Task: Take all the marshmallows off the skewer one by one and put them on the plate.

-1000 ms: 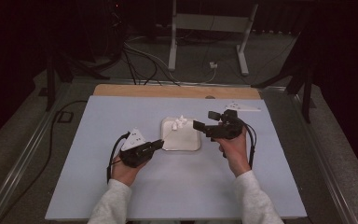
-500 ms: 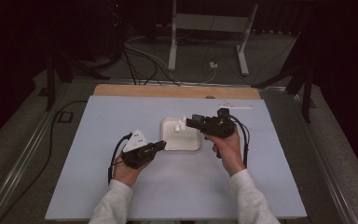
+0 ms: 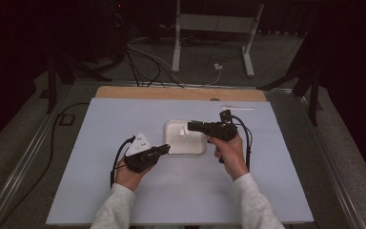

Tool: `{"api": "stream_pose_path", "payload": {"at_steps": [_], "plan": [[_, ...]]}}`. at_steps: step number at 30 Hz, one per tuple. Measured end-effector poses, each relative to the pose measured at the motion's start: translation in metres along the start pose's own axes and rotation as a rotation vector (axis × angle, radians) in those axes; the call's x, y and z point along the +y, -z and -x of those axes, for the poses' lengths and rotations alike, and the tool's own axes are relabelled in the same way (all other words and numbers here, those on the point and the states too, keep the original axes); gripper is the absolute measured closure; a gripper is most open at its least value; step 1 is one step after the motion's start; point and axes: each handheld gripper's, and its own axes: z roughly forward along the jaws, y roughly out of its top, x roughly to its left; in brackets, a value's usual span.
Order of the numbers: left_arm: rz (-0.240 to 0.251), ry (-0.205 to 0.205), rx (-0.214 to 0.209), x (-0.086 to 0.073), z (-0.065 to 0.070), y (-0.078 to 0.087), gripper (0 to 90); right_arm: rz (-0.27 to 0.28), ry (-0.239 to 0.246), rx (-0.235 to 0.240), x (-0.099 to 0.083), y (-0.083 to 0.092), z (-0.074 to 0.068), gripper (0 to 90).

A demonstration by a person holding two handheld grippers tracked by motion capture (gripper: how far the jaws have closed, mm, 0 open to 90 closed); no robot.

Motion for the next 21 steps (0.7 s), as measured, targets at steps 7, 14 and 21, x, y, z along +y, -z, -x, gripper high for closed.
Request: {"api": "stream_pose_path", "payload": {"at_steps": [7, 14, 21], "plan": [[0.006, -0.010, -0.009, 0.000, -0.001, 0.001, 90.0, 0.024, 0.004, -0.025, 0.001, 0.004, -0.003, 79.4], [-0.006, -0.019, -0.016, 0.000, -0.002, 0.003, 90.0, 0.052, 0.008, -0.048, 0.002, 0.006, -0.004, 81.1], [-0.029, -0.015, 0.005, -0.003, -0.005, 0.005, 90.0, 0.124, 0.003, -0.072, 0.008, 0.022, 0.000, 82.3]]}}
